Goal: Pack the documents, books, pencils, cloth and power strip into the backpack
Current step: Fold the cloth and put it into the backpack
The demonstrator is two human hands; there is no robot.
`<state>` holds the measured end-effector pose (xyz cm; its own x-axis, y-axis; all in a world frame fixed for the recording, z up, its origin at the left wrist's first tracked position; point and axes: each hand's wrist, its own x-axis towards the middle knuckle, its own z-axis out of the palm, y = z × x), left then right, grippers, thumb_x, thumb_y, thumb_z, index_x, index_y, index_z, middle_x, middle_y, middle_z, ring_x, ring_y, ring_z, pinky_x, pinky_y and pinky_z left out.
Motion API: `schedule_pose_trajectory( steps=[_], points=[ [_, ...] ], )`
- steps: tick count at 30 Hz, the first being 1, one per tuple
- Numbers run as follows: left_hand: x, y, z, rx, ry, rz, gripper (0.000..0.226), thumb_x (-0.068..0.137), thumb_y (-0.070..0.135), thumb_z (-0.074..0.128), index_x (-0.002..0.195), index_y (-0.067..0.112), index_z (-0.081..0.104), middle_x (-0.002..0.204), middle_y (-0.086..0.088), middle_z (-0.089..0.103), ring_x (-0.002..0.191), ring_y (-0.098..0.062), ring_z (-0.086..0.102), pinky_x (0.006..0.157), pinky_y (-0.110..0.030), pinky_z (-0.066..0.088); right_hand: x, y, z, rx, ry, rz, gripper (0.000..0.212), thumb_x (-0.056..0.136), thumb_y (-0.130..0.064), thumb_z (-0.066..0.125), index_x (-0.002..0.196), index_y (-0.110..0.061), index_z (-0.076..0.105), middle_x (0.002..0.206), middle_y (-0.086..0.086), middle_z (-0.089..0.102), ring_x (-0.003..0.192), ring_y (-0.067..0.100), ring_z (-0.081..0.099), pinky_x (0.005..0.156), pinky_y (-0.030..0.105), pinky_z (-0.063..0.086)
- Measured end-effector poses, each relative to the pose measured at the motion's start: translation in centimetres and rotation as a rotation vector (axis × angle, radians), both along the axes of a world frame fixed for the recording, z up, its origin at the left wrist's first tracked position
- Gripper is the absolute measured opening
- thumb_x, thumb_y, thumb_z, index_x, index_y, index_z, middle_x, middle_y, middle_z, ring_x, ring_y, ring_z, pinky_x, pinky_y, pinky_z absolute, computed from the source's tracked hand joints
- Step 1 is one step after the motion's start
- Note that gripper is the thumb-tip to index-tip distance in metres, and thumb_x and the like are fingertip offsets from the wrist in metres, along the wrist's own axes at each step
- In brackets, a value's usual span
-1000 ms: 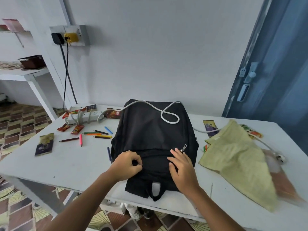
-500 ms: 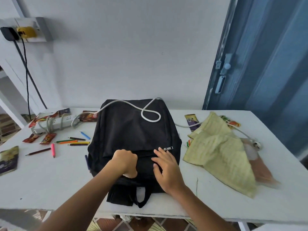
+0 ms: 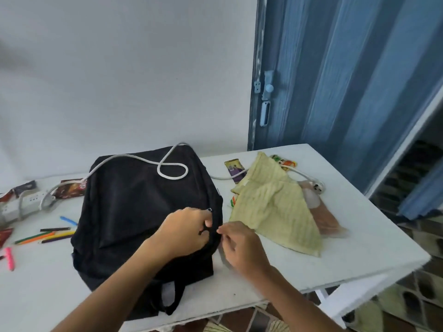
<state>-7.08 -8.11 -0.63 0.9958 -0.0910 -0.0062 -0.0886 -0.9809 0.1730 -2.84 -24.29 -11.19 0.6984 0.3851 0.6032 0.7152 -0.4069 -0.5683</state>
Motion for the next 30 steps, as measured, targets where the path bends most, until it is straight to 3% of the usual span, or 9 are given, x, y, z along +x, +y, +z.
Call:
schedule_pose_trajectory(
  steps=[3, 7, 12, 14, 19, 22, 24, 26, 30],
  points=[
    [2.8, -4.4, -1.7, -0.125, -0.081, -0.164, 0.029, 0.079, 0.019, 0.051, 0.105, 0.026, 0.061, 0.101, 0.01, 0.062, 0.096, -0.015, 0.059, 0.078, -0.029, 0.048, 0.5, -4.7, 1.1, -0.217, -0.074, -0.209, 0.008, 0.075, -0.007, 0.061, 0.073, -0.014, 0.065, 0.071, -0.002, 0.061, 0.073, 0.019, 0.057, 0.061, 0.035, 0.048],
    [6.1, -7.3, -7.2, -0.055, -0.087, -0.24, 0.05, 0.078, 0.015, 0.054, 0.127, 0.023, 0.051, 0.121, 0.0, 0.053, 0.114, -0.023, 0.048, 0.087, -0.037, 0.049, 0.0, -10.5, 1.1, -0.455, -0.163, -0.432, 0.029, 0.07, -0.019, 0.042, 0.081, -0.017, 0.068, 0.082, 0.0, 0.06, 0.083, 0.025, 0.056, 0.064, 0.036, 0.044],
    [7.5, -8.4, -9.2, -0.148, -0.223, -0.197, 0.037, 0.075, 0.004, 0.048, 0.106, 0.013, 0.068, 0.095, -0.01, 0.067, 0.094, -0.034, 0.061, 0.077, -0.04, 0.052, -0.8, -13.1, -0.4, -0.677, -0.129, -0.515, 0.025, 0.066, -0.028, 0.053, 0.087, -0.021, 0.066, 0.093, 0.001, 0.057, 0.09, 0.026, 0.053, 0.072, 0.04, 0.044],
    [8.1, -8.6, -8.3, -0.275, -0.286, -0.171, 0.032, 0.08, 0.004, 0.049, 0.104, 0.011, 0.069, 0.097, -0.009, 0.068, 0.093, -0.031, 0.062, 0.078, -0.037, 0.051, -0.4, -13.3, -0.4, -0.684, -0.132, -0.532, 0.02, 0.069, -0.027, 0.053, 0.084, -0.021, 0.066, 0.093, 0.002, 0.056, 0.09, 0.027, 0.053, 0.077, 0.043, 0.043],
    [9.9, -9.4, -1.6, -0.463, -0.487, -0.246, 0.032, 0.081, 0.01, 0.042, 0.099, 0.007, 0.068, 0.091, -0.008, 0.069, 0.084, -0.028, 0.063, 0.071, -0.031, 0.046, 1.3, -12.8, 2.7, -0.504, -0.134, -0.597, 0.02, 0.066, -0.024, 0.054, 0.082, -0.016, 0.064, 0.092, 0.006, 0.057, 0.09, 0.028, 0.051, 0.076, 0.042, 0.042],
    [11.2, -9.4, 3.5, -0.496, -0.599, -0.3, 0.026, 0.084, 0.003, 0.048, 0.099, 0.005, 0.068, 0.085, -0.008, 0.067, 0.078, -0.027, 0.061, 0.069, -0.029, 0.044, 3.3, -12.3, 6.5, -0.222, -0.043, -0.605, 0.018, 0.071, -0.019, 0.048, 0.082, -0.011, 0.06, 0.08, 0.004, 0.06, 0.077, 0.027, 0.056, 0.068, 0.035, 0.043],
    [11.9, -8.9, 7.6, -0.45, -0.687, -0.334, 0.025, 0.085, 0.006, 0.048, 0.1, 0.006, 0.068, 0.09, -0.009, 0.069, 0.082, -0.027, 0.063, 0.073, -0.03, 0.046, 4.6, -12.1, 10.6, 0.028, 0.064, -0.585, 0.008, 0.074, -0.01, 0.049, 0.08, -0.012, 0.054, 0.068, -0.005, 0.054, 0.064, 0.021, 0.051, 0.06, 0.031, 0.038],
    [12.1, -8.0, 11.5, -0.383, -0.749, -0.344, 0.026, 0.086, 0.013, 0.048, 0.101, 0.007, 0.069, 0.093, -0.008, 0.071, 0.085, -0.027, 0.064, 0.076, -0.032, 0.049, 5.6, -12.2, 14.8, 0.183, 0.069, -0.576, 0.015, 0.075, 0.001, 0.051, 0.078, -0.013, 0.048, 0.061, -0.005, 0.047, 0.057, 0.02, 0.044, 0.054, 0.034, 0.035],
    [11.9, -5.7, 18.4, -0.227, -0.773, -0.289, 0.027, 0.09, 0.026, 0.052, 0.092, 0.008, 0.071, 0.083, -0.01, 0.072, 0.077, -0.031, 0.064, 0.072, -0.038, 0.051, 7.3, -12.2, 22.6, 0.294, -0.011, -0.522, 0.016, 0.076, 0.004, 0.052, 0.083, -0.009, 0.057, 0.071, -0.003, 0.057, 0.066, 0.018, 0.051, 0.06, 0.029, 0.04]
  ],
)
